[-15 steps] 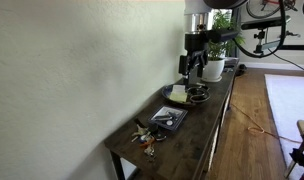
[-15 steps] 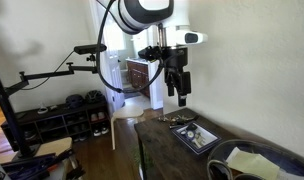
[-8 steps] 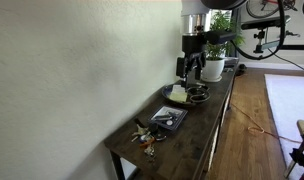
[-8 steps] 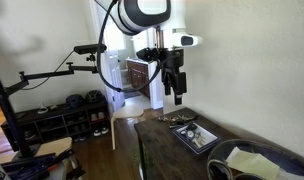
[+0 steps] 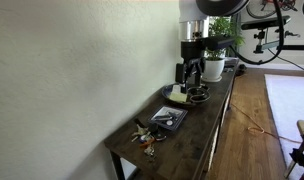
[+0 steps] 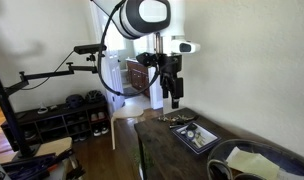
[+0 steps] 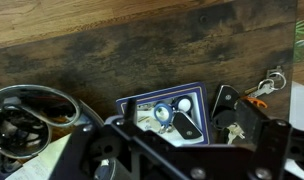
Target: Put the keys on the square tray
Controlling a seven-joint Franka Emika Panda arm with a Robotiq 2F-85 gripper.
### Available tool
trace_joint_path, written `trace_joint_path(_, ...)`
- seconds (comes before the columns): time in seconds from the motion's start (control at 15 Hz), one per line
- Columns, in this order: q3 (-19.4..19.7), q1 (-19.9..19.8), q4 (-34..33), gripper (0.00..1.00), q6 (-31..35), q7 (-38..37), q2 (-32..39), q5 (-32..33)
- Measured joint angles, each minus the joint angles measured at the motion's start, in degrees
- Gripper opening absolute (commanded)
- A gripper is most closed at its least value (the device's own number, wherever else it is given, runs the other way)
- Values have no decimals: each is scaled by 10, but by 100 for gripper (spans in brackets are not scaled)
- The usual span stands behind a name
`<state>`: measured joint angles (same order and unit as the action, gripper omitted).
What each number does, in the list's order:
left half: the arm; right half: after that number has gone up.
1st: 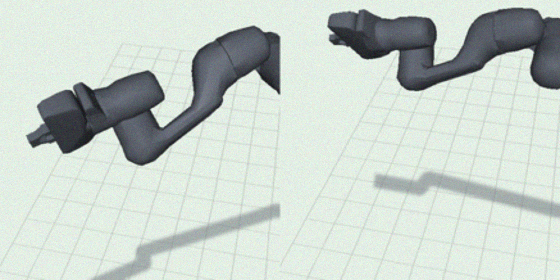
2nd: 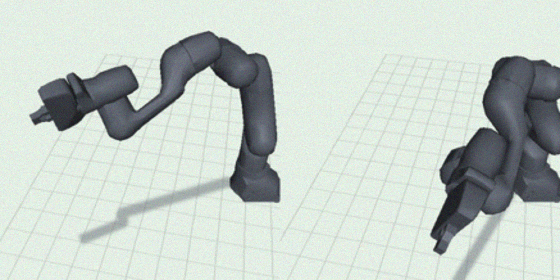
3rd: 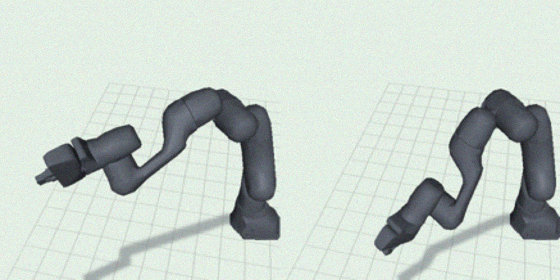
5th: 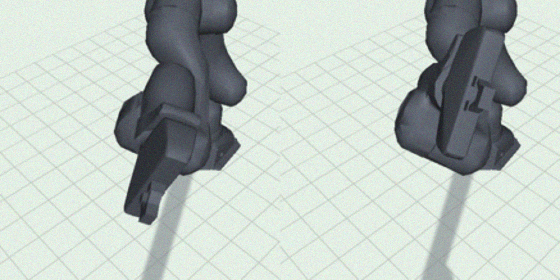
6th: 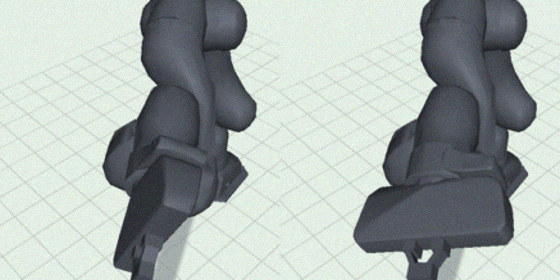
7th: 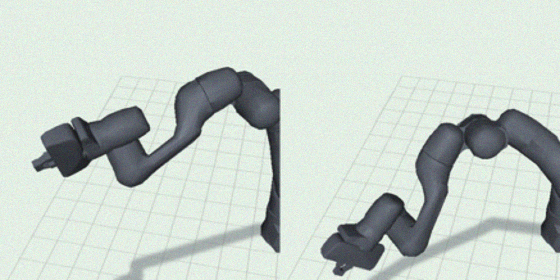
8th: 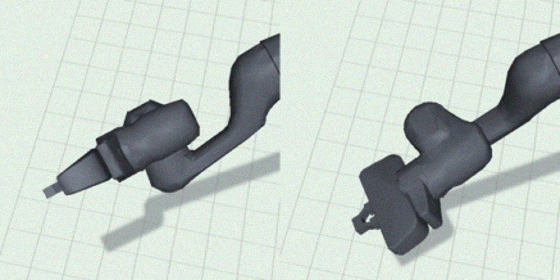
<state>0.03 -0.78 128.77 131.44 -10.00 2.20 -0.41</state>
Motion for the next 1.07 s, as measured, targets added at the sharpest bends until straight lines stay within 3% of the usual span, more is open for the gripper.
trace_joint_path(0.47,-22,27,-9,100,34,-8,49,-23)
trace_joint_path(1.07,-34,66,-31,100,109,-73,110,-23)
